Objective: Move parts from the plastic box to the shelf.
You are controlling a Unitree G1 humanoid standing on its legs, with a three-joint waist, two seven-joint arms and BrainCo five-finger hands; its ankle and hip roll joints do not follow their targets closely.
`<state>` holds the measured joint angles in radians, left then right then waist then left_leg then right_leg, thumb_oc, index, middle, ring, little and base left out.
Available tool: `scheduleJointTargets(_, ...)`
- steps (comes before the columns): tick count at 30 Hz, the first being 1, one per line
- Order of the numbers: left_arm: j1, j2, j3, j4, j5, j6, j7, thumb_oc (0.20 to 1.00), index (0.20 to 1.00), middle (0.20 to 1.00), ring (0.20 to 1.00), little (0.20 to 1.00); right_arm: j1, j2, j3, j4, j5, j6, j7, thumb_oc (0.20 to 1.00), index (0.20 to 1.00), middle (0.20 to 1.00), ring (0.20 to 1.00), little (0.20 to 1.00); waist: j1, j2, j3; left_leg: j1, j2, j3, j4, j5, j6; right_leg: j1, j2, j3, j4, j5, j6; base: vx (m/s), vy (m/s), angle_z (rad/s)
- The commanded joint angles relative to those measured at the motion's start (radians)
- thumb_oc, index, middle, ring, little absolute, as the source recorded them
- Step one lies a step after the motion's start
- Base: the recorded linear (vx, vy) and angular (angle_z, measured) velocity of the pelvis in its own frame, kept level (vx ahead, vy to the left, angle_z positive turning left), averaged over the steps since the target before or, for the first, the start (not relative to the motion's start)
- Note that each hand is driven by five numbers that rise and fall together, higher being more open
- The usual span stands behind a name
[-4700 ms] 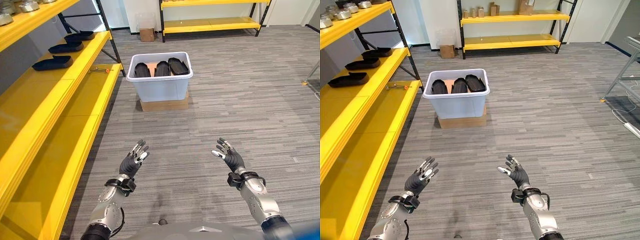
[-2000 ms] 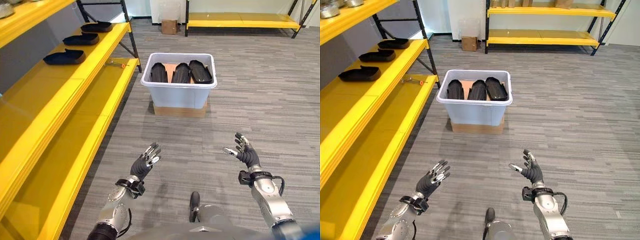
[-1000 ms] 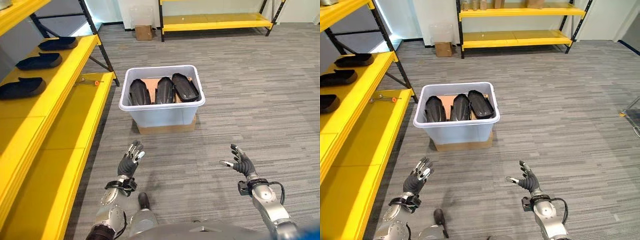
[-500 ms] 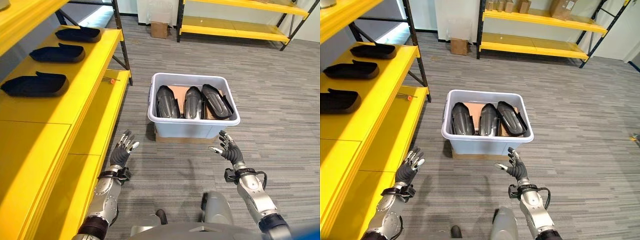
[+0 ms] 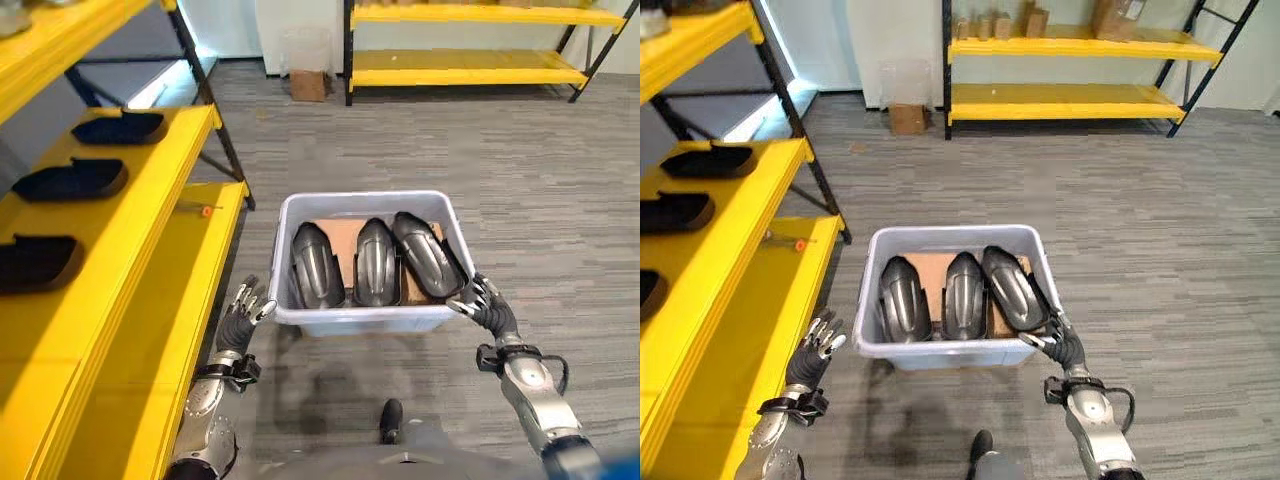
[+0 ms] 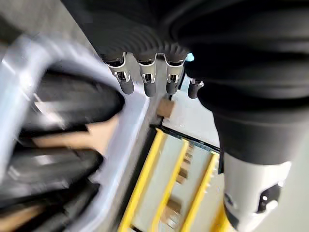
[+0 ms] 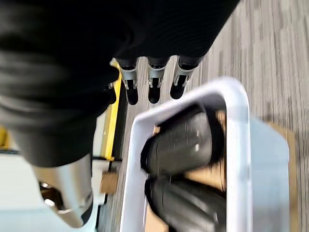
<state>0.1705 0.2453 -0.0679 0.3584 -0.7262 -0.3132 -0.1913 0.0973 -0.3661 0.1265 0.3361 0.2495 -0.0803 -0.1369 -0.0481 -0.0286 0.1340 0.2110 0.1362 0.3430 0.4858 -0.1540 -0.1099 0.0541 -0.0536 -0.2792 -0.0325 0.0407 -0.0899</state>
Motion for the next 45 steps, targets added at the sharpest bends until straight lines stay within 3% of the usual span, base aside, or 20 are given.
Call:
scheduleJointTargets(1, -0.036, 0.027, 0.018, -0.062, -0.026, -0.061, -0.028, 1.000, 1.000, 1.000, 1.000, 1.000, -0.042, -0.026, -0.004, -0.035, -0.029, -0.051, 0.013, 1.000, 1.000, 1.000, 1.000, 1.000, -0.008, -0.026, -0.002, -0.064, 0.074, -0.025, -0.223, 0.259, -0.004, -0.019, -0.054, -0.032, 0.028, 0.046, 0.136, 0.30, -0.493, -0.34)
scheduleJointTargets(2, -0.047, 0.022, 0.024, -0.047, -0.027, -0.069, -0.018, 1.000, 1.000, 1.000, 1.000, 1.000, -0.045, -0.038, -0.002, -0.034, -0.021, -0.054, 0.013, 1.000, 1.000, 1.000, 1.000, 1.000, -0.010, -0.027, -0.001, -0.098, 0.105, -0.008, -0.113, 0.295, -0.024, -0.001, -0.032, -0.041, 0.022, 0.019, 0.106, 0.17, -0.275, -0.25)
scheduleJointTargets(4, -0.055, 0.020, 0.029, -0.037, -0.032, -0.068, -0.021, 1.000, 1.000, 1.000, 1.000, 1.000, -0.044, -0.042, -0.003, -0.031, -0.020, -0.057, 0.013, 1.000, 1.000, 1.000, 1.000, 1.000, -0.015, -0.027, -0.002, -0.116, 0.137, 0.018, -0.030, 0.323, -0.043, 0.015, -0.017, -0.053, 0.013, 0.003, 0.087, 0.19, -0.297, -0.34)
scheduleJointTargets(6, -0.066, 0.020, 0.025, -0.032, -0.034, -0.079, -0.049, 1.000, 1.000, 1.000, 1.000, 1.000, -0.040, -0.040, -0.008, -0.022, -0.012, -0.074, 0.027, 1.000, 1.000, 1.000, 1.000, 1.000, -0.004, -0.031, 0.017, -0.216, 0.126, -0.009, 0.065, 0.332, -0.038, 0.053, -0.003, -0.043, 0.004, -0.022, 0.070, 0.21, -0.228, -0.29)
scheduleJointTargets(8, -0.060, 0.021, 0.026, -0.047, -0.070, -0.077, -0.099, 1.000, 1.000, 1.000, 1.000, 1.000, -0.049, -0.036, -0.003, -0.021, -0.021, -0.078, 0.031, 1.000, 1.000, 1.000, 1.000, 1.000, 0.005, -0.030, 0.036, -0.246, 0.103, -0.002, -0.012, 0.304, -0.013, 0.068, -0.006, -0.015, 0.002, -0.023, 0.082, 0.12, 0.028, -0.03)
scheduleJointTargets(10, -0.045, 0.018, 0.022, -0.069, -0.078, -0.077, -0.115, 1.000, 1.000, 1.000, 1.000, 1.000, -0.050, -0.035, 0.003, -0.036, -0.029, -0.067, 0.030, 1.000, 1.000, 1.000, 1.000, 1.000, 0.015, -0.015, 0.046, -0.255, 0.083, -0.007, -0.209, 0.332, -0.012, 0.089, -0.006, 0.005, -0.013, -0.020, 0.098, 0.20, 0.269, -0.34)
scheduleJointTargets(11, -0.044, 0.016, 0.030, -0.057, -0.075, -0.060, -0.098, 1.000, 1.000, 1.000, 1.000, 1.000, -0.060, -0.037, 0.018, -0.033, -0.006, -0.061, 0.026, 1.000, 1.000, 1.000, 1.000, 1.000, 0.028, -0.007, 0.041, -0.249, 0.045, -0.072, -0.337, 0.299, 0.011, 0.089, -0.033, 0.041, -0.009, -0.011, 0.126, 0.24, 0.366, -0.66)
scheduleJointTargets(12, -0.047, 0.020, 0.031, -0.044, -0.069, -0.060, -0.104, 1.000, 1.000, 1.000, 1.000, 1.000, -0.059, -0.034, 0.021, -0.033, -0.003, -0.064, 0.022, 1.000, 1.000, 1.000, 1.000, 1.000, 0.025, -0.008, 0.035, -0.217, 0.025, -0.062, -0.379, 0.255, 0.024, 0.084, -0.045, 0.039, -0.002, -0.011, 0.135, 0.19, 0.292, -0.96)
scheduleJointTargets(16, -0.054, 0.032, 0.023, 0.005, -0.055, -0.062, -0.126, 1.000, 1.000, 1.000, 1.000, 1.000, -0.039, -0.008, 0.022, -0.052, -0.007, -0.061, 0.018, 1.000, 1.000, 1.000, 1.000, 1.000, 0.006, 0.005, 0.019, -0.133, 0.003, -0.070, -0.508, 0.233, 0.035, 0.081, -0.057, 0.057, 0.011, -0.007, 0.159, 0.09, 0.193, -0.23)
scheduleJointTargets(29, -0.015, 0.047, 0.022, -0.017, -0.054, -0.044, -0.120, 1.000, 1.000, 1.000, 1.000, 1.000, -0.054, 0.002, 0.044, -0.063, -0.043, -0.010, 0.045, 1.000, 1.000, 1.000, 1.000, 1.000, 0.038, -0.016, 0.018, -0.092, -0.014, -0.073, -0.557, 0.223, 0.054, 0.091, -0.061, 0.032, 0.006, -0.006, 0.174, 0.02, 0.042, 0.09)
scheduleJointTargets(36, -0.006, 0.048, 0.023, -0.027, -0.051, -0.032, -0.119, 1.000, 1.000, 1.000, 1.000, 1.000, -0.089, 0.004, 0.079, -0.020, -0.029, 0.065, 0.069, 1.000, 1.000, 1.000, 1.000, 1.000, 0.070, -0.022, 0.025, -0.109, -0.011, -0.086, -0.549, 0.226, 0.051, 0.097, -0.054, 0.001, 0.019, -0.025, 0.162, 0.00, -0.007, 0.04)
scheduleJointTargets(40, -0.021, 0.056, 0.014, -0.038, -0.065, -0.031, -0.118, 1.000, 1.000, 1.000, 1.000, 1.000, -0.145, 0.001, 0.131, 0.052, -0.047, 0.119, 0.109, 1.000, 1.000, 1.000, 1.000, 1.000, 0.107, -0.018, 0.050, -0.166, -0.003, -0.103, -0.513, 0.236, 0.042, 0.078, -0.053, -0.031, 0.060, -0.051, 0.148, -0.04, -0.012, 0.11)
scheduleJointTargets(45, -0.107, 0.088, -0.016, -0.064, -0.107, -0.043, -0.113, 1.000, 1.000, 1.000, 1.000, 1.000, -0.255, -0.024, 0.198, 0.152, -0.029, 0.134, 0.099, 1.000, 1.000, 1.000, 1.000, 1.000, 0.151, -0.005, 0.112, -0.296, 0.005, -0.137, -0.450, 0.255, 0.031, -0.015, -0.055, -0.059, 0.134, -0.079, 0.131, -0.18, -0.026, 0.12)
